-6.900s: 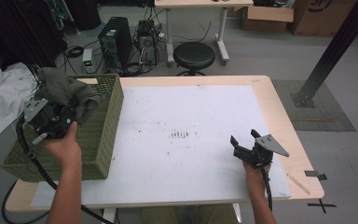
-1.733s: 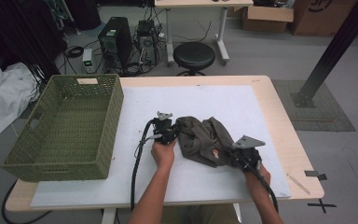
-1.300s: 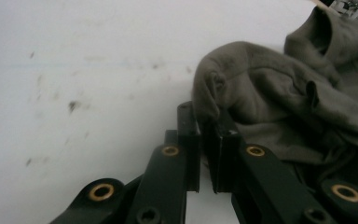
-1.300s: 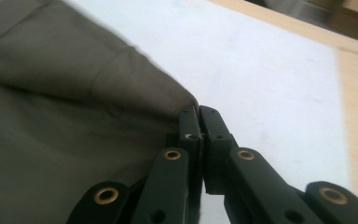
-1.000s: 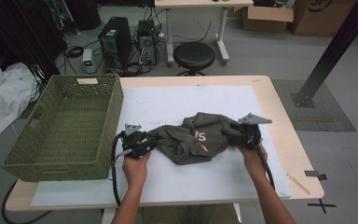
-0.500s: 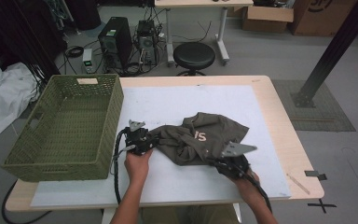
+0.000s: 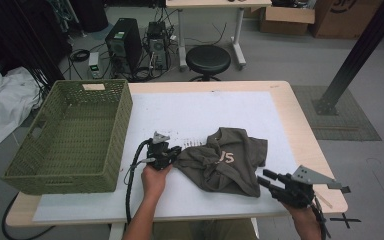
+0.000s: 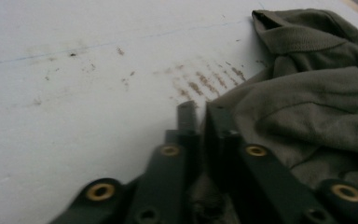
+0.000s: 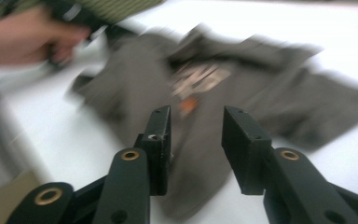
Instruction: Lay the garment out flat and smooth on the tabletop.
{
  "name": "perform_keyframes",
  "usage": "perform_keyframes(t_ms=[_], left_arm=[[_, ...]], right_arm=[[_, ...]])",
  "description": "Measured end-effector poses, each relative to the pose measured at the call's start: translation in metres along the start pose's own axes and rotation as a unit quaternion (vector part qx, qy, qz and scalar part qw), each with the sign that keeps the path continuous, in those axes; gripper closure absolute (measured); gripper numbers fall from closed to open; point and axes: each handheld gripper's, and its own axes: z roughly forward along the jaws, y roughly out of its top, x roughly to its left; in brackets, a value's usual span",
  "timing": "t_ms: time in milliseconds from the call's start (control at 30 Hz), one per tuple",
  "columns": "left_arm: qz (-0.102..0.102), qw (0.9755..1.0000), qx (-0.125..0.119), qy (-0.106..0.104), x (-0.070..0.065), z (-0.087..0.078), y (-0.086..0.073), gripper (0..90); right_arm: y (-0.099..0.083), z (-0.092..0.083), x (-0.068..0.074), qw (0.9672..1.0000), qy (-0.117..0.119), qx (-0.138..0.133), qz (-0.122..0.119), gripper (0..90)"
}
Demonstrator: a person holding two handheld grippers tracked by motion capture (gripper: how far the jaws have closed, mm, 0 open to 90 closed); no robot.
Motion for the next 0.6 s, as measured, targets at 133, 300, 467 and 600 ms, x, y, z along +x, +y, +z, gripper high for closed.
perform_keyframes(t_ms=[133, 300, 467, 600], left_arm=[[-0.03, 0.9975, -0.015, 0.062, 0.011, -0.013, 0.002, 88.2], [-0.026, 0.997, -0.042, 0.06, 0.014, -0.024, 0.005, 53.9], [0.064, 0.9976, -0.018, -0.021, -0.012, -0.023, 0.006, 41.7], [0.125, 0.9902, -0.011, -0.061, -0.032, -0.019, 0.002, 41.2]], right_arm=[[0.014, 0.021, -0.012, 0.9995, -0.03, 0.009, 0.001, 58.1], [0.025, 0.056, -0.018, 0.9983, -0.041, 0.04, -0.01, 57.1], [0.026, 0.09, -0.023, 0.992, -0.045, 0.115, -0.025, 52.2], [0.023, 0.097, -0.024, 0.989, -0.077, 0.122, -0.031, 54.4]])
